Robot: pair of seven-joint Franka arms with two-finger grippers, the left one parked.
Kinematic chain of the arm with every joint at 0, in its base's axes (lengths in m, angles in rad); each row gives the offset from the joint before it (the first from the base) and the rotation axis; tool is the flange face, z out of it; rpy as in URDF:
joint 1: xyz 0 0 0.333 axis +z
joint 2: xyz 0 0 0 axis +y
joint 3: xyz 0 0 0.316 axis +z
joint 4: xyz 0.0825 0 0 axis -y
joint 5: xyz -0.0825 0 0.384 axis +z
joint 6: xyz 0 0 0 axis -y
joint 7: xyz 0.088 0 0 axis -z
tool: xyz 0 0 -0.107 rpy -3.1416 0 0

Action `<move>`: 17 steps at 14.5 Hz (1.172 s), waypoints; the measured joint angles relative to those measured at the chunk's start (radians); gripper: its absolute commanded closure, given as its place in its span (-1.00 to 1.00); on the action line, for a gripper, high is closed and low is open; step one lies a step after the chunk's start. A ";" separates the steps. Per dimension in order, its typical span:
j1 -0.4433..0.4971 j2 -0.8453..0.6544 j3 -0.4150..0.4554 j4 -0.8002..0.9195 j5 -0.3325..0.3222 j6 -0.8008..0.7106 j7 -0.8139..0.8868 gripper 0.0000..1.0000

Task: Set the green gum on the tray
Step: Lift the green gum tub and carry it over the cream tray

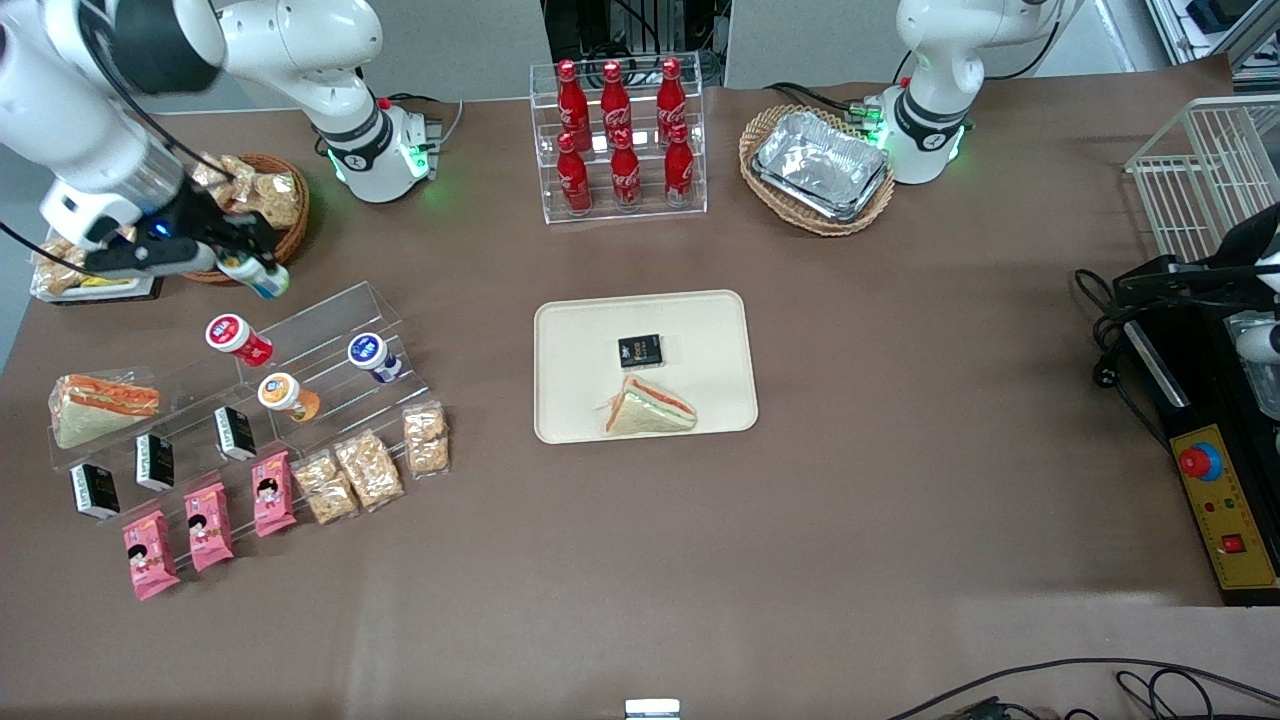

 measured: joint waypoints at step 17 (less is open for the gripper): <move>0.087 0.633 0.637 0.390 0.078 0.261 0.943 0.00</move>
